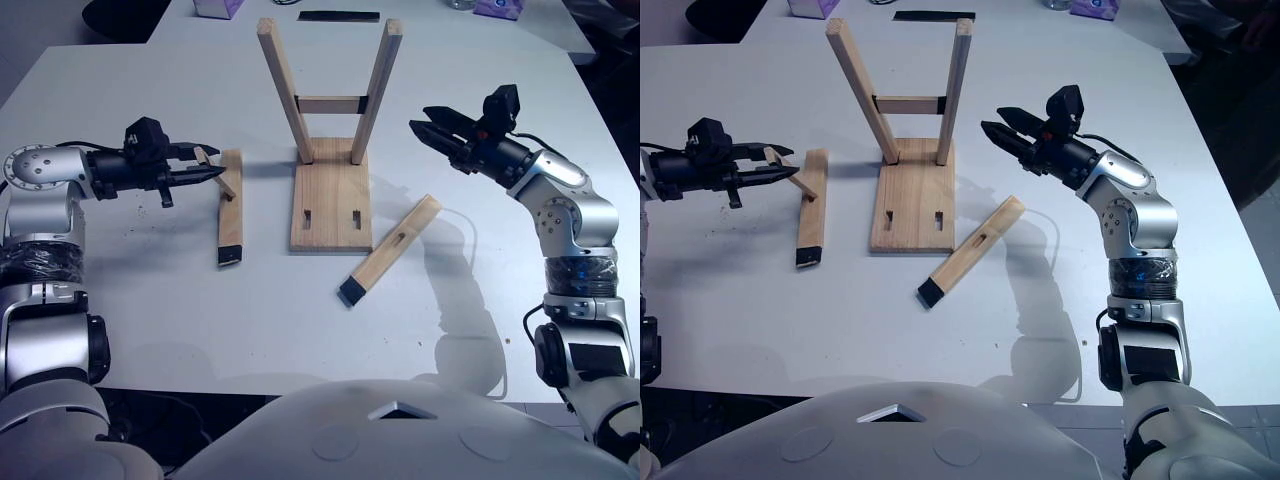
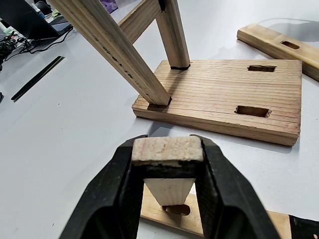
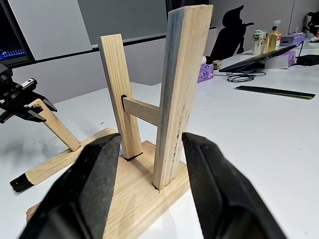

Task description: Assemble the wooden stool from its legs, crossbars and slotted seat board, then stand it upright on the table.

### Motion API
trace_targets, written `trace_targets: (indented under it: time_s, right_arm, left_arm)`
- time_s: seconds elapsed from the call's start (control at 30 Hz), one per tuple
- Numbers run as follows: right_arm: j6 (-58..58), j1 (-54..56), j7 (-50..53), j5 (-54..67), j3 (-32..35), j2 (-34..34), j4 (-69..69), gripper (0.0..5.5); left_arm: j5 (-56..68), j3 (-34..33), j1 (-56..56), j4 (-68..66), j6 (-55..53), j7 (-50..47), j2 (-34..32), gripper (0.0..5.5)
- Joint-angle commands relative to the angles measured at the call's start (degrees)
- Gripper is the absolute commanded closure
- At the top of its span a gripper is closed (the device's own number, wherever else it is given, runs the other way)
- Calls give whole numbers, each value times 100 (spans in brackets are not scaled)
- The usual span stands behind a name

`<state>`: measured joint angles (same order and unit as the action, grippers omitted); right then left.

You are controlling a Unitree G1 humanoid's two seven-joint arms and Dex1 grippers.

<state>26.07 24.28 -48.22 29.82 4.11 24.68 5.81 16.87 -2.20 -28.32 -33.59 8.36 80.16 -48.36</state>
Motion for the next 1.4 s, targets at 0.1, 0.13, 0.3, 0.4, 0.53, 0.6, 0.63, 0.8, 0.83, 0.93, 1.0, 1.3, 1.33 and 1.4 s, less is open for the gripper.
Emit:
trace_targets:
  time_s: [0.1,0.13,0.3,0.4,0.53,0.6,0.63,0.8,0.83,0.93,1.0,1.3,1.33,1.4]
  right_arm:
    - [-2,-78,45,-40,-13,-46,-70,325]
    - [3,-88,48,-36,-16,-53,-78,325]
    - [-1,-106,39,-51,-30,-75,-46,325]
    - [-11,-143,30,-68,-44,-94,-23,325]
    - [-11,-169,18,-74,-65,-131,-10,325]
    - [-2,-181,17,-70,-55,-147,-14,325]
    - [3,-193,27,-70,-43,-156,-26,325]
    - [14,-179,7,-77,-31,-165,15,325]
    - [16,-194,3,-78,-27,-159,20,325]
    - [27,-284,26,-65,16,-145,-22,325]
    - [21,-349,64,-57,47,-167,-49,325]
    - [78,-520,265,-50,7,-342,-188,325]
    - [89,-506,293,-45,-3,-374,-200,325]
    - [101,-499,345,-46,-15,-436,-205,325]
  left_arm:
    - [-61,-23,59,145,-19,109,-99,419]
    - [-62,-18,67,162,-29,125,-104,419]
    - [-185,64,56,67,44,280,-180,419]
    - [-276,113,-126,-120,119,363,-197,419]
    - [-395,158,-363,-367,236,418,-162,419]
    - [-514,215,-445,-550,353,451,-125,419]
    - [-561,247,-477,-642,399,472,-96,419]
    - [-537,304,-211,-701,442,556,-17,419]
    - [-456,279,-85,-582,371,610,-21,419]
    - [-45,72,335,34,-34,699,-105,419]
    - [158,-66,595,380,-278,667,-191,419]
    - [143,150,592,420,-900,807,-98,419]
    - [112,211,457,294,-932,829,-51,419]
    - [31,310,201,-69,-919,822,49,419]
